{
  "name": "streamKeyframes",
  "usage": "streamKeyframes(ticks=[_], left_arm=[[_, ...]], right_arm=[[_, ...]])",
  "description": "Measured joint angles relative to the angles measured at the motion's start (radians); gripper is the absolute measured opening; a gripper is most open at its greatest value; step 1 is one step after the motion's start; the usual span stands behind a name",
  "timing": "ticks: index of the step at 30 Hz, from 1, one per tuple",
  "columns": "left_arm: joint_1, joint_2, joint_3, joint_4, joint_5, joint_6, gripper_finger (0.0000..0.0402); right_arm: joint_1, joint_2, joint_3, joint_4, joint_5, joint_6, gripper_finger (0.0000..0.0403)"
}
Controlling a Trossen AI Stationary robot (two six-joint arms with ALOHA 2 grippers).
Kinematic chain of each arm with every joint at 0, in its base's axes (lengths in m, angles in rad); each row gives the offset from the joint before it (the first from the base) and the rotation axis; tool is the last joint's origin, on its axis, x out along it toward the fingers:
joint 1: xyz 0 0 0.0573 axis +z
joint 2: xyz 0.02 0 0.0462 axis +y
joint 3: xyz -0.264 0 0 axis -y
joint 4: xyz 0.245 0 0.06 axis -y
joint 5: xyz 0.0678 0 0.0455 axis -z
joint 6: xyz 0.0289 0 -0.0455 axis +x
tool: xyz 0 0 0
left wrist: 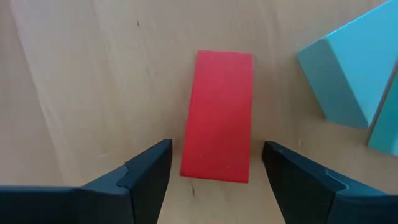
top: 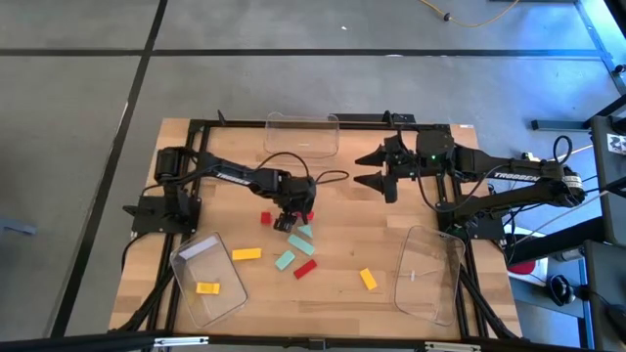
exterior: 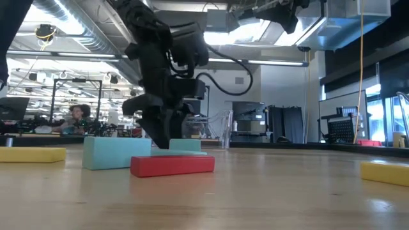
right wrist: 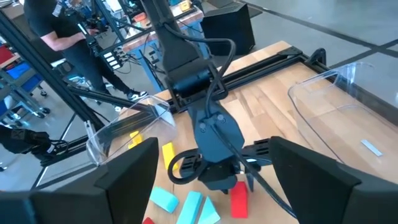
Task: Sort & place blocks by color
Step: Put the top right red block into the right transparent bin
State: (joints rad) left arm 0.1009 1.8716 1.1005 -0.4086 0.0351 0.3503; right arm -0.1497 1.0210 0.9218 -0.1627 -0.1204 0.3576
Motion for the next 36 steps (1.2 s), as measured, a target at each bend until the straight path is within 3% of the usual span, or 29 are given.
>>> streamKeyframes(ticks=[4,8,13,17,21,26,28,31,33,36], left_arm=[[-0.001,0.004,0.000,0.009,0.006,-0.001,0.0208],[0.006,-0.015,-0.004,0.032,0.002,-0.010,0.0121],[0.045,-0.131,-0.005,-0.029,0.008,-0.103,0.0117],[0.071,-0.300,-0.019,-0.030,0.000,-0.181,0.0117],[0.075,-0.535,-0.146,0.163,-0.042,-0.322,0.0117],[0.001,-0.804,-0.417,0.604,-0.144,-0.532,0.0117],[-0.054,-0.859,-0.489,0.716,-0.229,-0.568,0.0117],[-0.130,-0.895,-0.517,0.742,-0.391,-0.550,0.0117],[-0.160,-0.893,-0.501,0.671,-0.445,-0.487,0.0117],[-0.172,-0.852,-0.393,0.480,-0.428,-0.445,0.0117]], right_arm=[[0.000,0.000,0.000,0.000,0.000,0.000,0.0309],[0.000,0.000,0.000,0.000,-0.001,-0.003,0.0309],[0.000,0.000,0.000,-0.005,-0.002,-0.003,0.0309],[0.000,0.001,-0.001,-0.034,0.003,-0.003,0.0309],[0.005,0.015,-0.032,-0.021,0.022,0.007,0.0309],[0.031,0.065,-0.109,0.142,0.023,0.075,0.0309],[0.043,0.101,-0.145,0.270,0.023,0.130,0.0309],[0.059,0.169,-0.172,0.449,0.072,0.269,0.0309],[0.063,0.222,-0.172,0.517,0.097,0.456,0.0309],[0.063,0.304,-0.152,0.550,0.077,0.779,0.0309]])
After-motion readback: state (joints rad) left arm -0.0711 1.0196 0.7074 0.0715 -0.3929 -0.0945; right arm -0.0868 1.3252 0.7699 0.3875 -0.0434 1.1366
